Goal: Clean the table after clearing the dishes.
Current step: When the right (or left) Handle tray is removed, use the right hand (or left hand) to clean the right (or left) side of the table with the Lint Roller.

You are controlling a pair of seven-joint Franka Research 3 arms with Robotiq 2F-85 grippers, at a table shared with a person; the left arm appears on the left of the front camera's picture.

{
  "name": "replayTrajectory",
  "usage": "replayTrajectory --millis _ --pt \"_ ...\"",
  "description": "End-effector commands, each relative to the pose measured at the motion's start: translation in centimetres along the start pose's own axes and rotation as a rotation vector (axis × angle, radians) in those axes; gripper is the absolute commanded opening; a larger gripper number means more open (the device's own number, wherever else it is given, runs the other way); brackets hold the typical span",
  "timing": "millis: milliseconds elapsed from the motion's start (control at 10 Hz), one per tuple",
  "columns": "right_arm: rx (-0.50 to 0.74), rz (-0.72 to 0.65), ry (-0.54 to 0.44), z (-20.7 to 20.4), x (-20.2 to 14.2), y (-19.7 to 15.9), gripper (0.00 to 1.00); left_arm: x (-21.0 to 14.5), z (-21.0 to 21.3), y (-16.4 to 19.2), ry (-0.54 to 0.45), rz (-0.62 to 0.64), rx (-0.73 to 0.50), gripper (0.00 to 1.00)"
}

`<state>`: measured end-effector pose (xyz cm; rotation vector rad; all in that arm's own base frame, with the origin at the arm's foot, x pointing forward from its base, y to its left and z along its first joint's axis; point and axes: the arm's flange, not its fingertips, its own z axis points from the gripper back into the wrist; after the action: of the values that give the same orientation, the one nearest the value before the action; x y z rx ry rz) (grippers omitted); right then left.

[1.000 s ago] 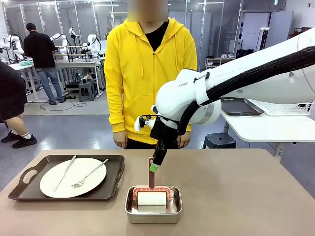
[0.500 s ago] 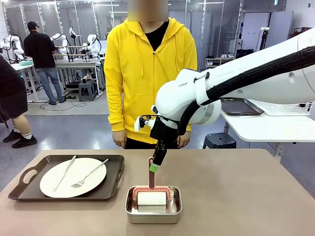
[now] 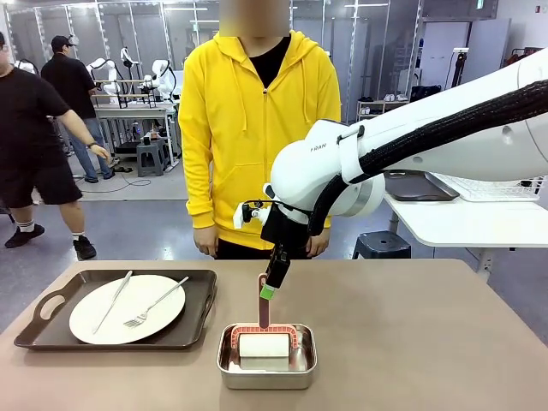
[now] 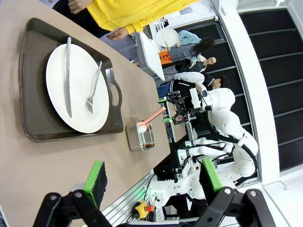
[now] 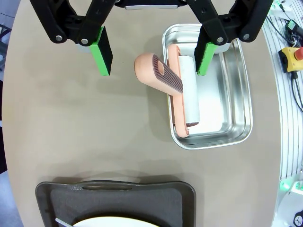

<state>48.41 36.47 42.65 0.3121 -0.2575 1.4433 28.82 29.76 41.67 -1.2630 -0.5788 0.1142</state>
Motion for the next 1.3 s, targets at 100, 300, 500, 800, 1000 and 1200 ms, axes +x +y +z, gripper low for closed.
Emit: replayTrajectory --millis 100,300,500,800,1000,1200 --pt "0.000 0.006 0.002 0.0 0.1 0.2 0.87 0.0 0.3 -0.2 -0.002 -0.008 -0.001 1.00" --pt "0.000 0.006 0.002 0.0 0.1 0.2 0.87 0.0 0.3 -0.2 -0.002 -0.008 -0.001 1.00" --pt "0.000 0.006 0.002 0.0 0.1 0.2 0.87 0.0 0.3 -0.2 -0.002 -0.008 -0.001 1.00" --pt "0.044 -0.142 -0.160 4.8 0.0 1.8 0.87 0.0 0.3 -0.2 -0.002 -0.008 -0.001 1.00" --pt "0.127 -0.249 -0.332 8.1 -2.1 2.6 0.87 0.0 0.3 -0.2 -0.002 -0.008 -0.001 1.00" --pt "0.271 -0.477 -0.535 9.3 -7.5 1.5 0.87 0.0 0.3 -0.2 -0.002 -0.008 -0.001 1.00"
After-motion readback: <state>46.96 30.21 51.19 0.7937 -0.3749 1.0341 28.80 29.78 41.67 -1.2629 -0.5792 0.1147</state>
